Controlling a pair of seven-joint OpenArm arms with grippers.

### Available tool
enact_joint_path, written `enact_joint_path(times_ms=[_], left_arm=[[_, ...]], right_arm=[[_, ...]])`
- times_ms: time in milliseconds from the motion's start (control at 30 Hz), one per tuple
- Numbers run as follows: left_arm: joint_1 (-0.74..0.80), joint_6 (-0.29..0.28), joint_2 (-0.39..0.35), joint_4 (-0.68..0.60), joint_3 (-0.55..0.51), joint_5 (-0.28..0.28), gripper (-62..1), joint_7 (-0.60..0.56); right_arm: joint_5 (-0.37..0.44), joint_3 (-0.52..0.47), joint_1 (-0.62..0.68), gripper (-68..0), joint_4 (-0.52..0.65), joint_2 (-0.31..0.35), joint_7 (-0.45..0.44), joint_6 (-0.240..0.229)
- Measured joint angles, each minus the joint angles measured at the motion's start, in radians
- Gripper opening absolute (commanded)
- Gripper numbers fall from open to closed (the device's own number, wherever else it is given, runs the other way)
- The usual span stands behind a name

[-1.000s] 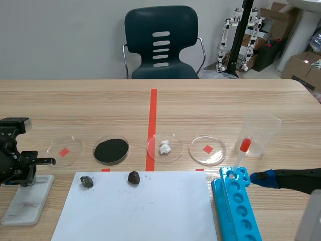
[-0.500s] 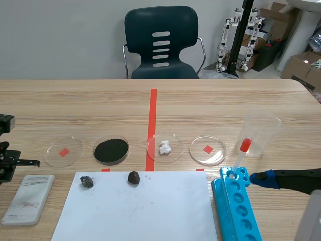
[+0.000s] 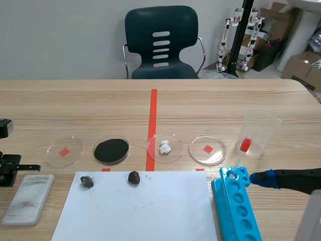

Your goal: Rub the mineral on the streak plate

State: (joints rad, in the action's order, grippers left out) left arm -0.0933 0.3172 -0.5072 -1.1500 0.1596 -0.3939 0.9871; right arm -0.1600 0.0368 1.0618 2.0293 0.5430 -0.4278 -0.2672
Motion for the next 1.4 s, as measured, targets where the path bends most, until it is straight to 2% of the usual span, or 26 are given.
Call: enact_joint_path(times_ms=[67,333,467,567,667,833,933,1100,1233,1333,1400], left_arm=[[0.022,0.0,-0.002,-0.033,0.0,-0.014,-47.9,-0.026],[0.147,-0.023,-0.077,-0.214,0.0,-0.156,-47.9,-0.182],[0.251,-0.039,-0.129,-0.314,0.0,-0.236,-47.9,-0.306],[0.344,-0.077,-0.166,-0.393,0.0,-0.299,-47.9,-0.409],[0.447,-0.083,-0.2,-0.473,0.0,-0.319,-47.9,-0.53],[0.645,-0.091,-0.233,-0.606,-0.024,-0.32,-47.9,-0.73],[0.774,-0.15,-0.233,-0.678,-0.072,-0.311,-47.9,-0.816],[0.982,-0.175,-0.233,-0.809,-0.153,-0.203,-47.9,-0.931],[1.117,-0.182,-0.232,-0.911,-0.167,-0.081,-47.9,-0.992],[1.16,-0.189,-0.23,-0.967,-0.161,-0.057,-47.9,-0.991],[1.162,-0.222,-0.23,-0.994,-0.16,-0.057,-47.9,-0.988]], right_arm=[[0.0,0.0,0.0,-10.6,0.0,0.0,0.0,0.0],[0.0,0.0,0.0,-10.6,0.0,0.0,0.0,0.0],[0.0,0.0,0.0,-10.6,0.0,0.0,0.0,0.0],[0.0,0.0,0.0,-10.6,0.0,0.0,0.0,0.0],[0.0,0.0,0.0,-10.6,0.0,0.0,0.0,0.0],[0.0,0.0,0.0,-10.6,0.0,0.0,0.0,0.0],[0.0,0.0,0.0,-10.6,0.0,0.0,0.0,0.0],[0.0,0.0,0.0,-10.6,0.0,0.0,0.0,0.0],[0.0,0.0,0.0,-10.6,0.0,0.0,0.0,0.0],[0.0,0.0,0.0,-10.6,0.0,0.0,0.0,0.0],[0.0,0.0,0.0,-10.6,0.0,0.0,0.0,0.0]])
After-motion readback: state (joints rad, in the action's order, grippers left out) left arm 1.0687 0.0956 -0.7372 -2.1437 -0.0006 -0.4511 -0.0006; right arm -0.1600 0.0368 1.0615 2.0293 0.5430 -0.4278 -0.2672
